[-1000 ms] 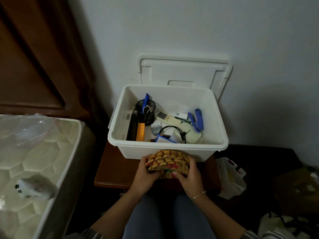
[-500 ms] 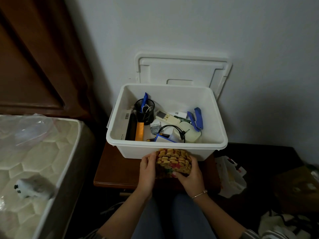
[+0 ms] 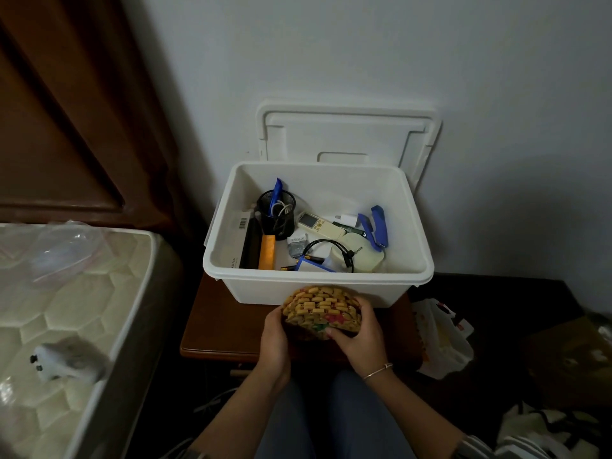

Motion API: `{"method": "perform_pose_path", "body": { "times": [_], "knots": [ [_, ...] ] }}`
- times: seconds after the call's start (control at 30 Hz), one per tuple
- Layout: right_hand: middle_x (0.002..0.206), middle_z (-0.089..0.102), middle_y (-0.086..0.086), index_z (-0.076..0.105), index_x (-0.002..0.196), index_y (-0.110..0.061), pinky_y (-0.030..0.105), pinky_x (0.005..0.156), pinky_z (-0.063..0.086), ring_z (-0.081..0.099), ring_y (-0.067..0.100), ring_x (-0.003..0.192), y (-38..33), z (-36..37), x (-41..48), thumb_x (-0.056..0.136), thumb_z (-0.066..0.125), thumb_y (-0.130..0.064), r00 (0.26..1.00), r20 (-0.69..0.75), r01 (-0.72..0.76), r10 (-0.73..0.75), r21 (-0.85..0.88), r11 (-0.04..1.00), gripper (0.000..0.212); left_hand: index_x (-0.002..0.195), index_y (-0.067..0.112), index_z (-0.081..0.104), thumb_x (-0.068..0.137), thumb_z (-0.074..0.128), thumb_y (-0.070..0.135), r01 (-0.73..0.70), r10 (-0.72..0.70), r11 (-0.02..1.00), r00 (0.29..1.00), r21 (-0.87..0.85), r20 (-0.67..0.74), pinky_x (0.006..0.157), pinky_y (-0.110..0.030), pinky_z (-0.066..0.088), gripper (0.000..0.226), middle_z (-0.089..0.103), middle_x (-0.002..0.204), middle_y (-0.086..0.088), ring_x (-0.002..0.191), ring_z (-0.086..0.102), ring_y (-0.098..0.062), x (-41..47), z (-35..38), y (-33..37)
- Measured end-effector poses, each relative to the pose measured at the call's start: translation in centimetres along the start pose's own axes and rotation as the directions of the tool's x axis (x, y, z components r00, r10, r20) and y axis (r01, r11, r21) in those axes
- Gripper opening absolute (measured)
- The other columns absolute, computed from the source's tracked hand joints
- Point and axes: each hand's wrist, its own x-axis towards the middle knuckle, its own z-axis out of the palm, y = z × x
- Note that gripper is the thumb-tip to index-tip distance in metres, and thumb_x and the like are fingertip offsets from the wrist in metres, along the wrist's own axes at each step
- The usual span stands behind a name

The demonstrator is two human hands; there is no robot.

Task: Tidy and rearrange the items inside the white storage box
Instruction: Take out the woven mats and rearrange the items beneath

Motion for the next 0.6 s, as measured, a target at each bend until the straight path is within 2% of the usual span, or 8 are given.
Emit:
{"method": "perform_pose_path", "body": {
  "times": [0.07,0.17,0.2,0.27,0.37,0.43,0.53,0.6],
  "knots": [
    [0.13,0.052,0.009,0.042,0.132,-0.008,0.037,0.102,0.046,0.049,0.02,0.122,0.1,0.0,0.0,0.066,0.084,-0.009,1.0,-0.002,0.007,-0.007,-0.001,1.0,0.078,0.123,0.015,0.061,0.101,0.036,0.034,0.001,-0.001,1.0,1.0,0.027,0.007,0.095,-0.044,0.05,0.038,0.068,0.116,-0.012,0.11,0.062,-0.027,0.0,0.0,-0.1],
    [0.128,0.053,0.008,0.043,0.131,-0.009,0.033,0.1,0.046,0.05,0.019,0.121,0.3,-0.1,0.1,0.066,0.084,-0.011,1.0,0.003,0.006,-0.006,-0.009,1.0,0.077,0.13,0.018,0.053,0.102,0.036,0.034,-0.038,0.04,0.985,0.999,0.17,-0.009,0.101,-0.042,0.045,0.036,0.06,0.125,-0.008,0.116,0.056,-0.022,0.2,0.0,0.2],
    [0.127,0.053,0.008,0.043,0.13,-0.009,0.031,0.099,0.046,0.05,0.019,0.12,0.5,-0.1,0.1,0.067,0.084,-0.012,1.0,0.009,0.005,-0.005,-0.012,1.0,0.075,0.131,0.02,0.051,0.102,0.037,0.034,-0.072,0.083,0.971,0.996,0.229,-0.04,0.102,-0.041,0.044,0.035,0.058,0.128,-0.007,0.116,0.053,-0.02,0.4,-0.1,0.2],
    [0.125,0.054,0.006,0.044,0.127,-0.011,0.028,0.097,0.046,0.052,0.018,0.118,0.6,0.0,0.2,0.067,0.084,-0.012,1.0,0.019,0.008,-0.007,-0.019,1.0,0.072,0.125,0.027,0.051,0.102,0.04,0.034,-0.239,0.273,0.911,0.961,0.336,-0.055,0.102,-0.038,0.043,0.026,0.054,0.129,-0.002,0.115,0.051,-0.013,0.4,-0.5,0.1],
    [0.125,0.055,0.005,0.044,0.127,-0.013,0.029,0.097,0.047,0.052,0.017,0.118,1.0,-0.1,0.4,0.068,0.083,-0.013,0.999,0.033,0.011,-0.01,-0.028,1.0,0.071,0.126,0.035,0.047,0.098,0.045,0.042,-0.522,0.549,0.662,0.826,0.537,0.127,0.104,-0.027,0.04,0.029,0.046,0.127,0.014,0.121,0.043,-0.001,-0.3,-0.8,-0.1],
    [0.125,0.054,0.005,0.045,0.127,-0.014,0.031,0.098,0.047,0.052,0.017,0.119,1.1,-0.2,0.5,0.068,0.083,-0.014,0.999,0.042,0.014,-0.012,-0.039,0.999,0.07,0.136,0.032,0.043,0.094,0.044,0.051,-0.627,0.63,0.44,0.726,0.643,0.277,0.107,-0.02,0.031,0.045,0.038,0.136,0.015,0.129,0.034,0.003,-0.6,-0.7,-0.6],
    [0.124,0.056,0.005,0.047,0.125,-0.014,0.035,0.099,0.048,0.053,0.019,0.118,1.1,-0.2,0.7,0.066,0.084,-0.015,0.999,0.038,0.026,-0.024,-0.047,0.999,0.07,0.146,0.028,0.034,0.093,0.039,0.056,-0.657,0.653,0.144,0.625,0.74,0.427,0.112,-0.023,0.021,0.06,0.028,0.147,0.009,0.135,0.024,-0.001,-0.8,-0.3,-1.0],
    [0.124,0.057,0.006,0.048,0.125,-0.012,0.037,0.1,0.048,0.053,0.019,0.118,1.0,-0.3,0.7,0.066,0.084,-0.015,0.999,0.032,0.036,-0.034,-0.04,0.999,0.07,0.146,0.029,0.032,0.093,0.04,0.055,-0.642,0.665,0.024,0.582,0.766,0.467,0.11,-0.028,0.023,0.06,0.029,0.145,0.003,0.134,0.026,-0.009,-0.9,-0.3,-1.1]
  ]
}}
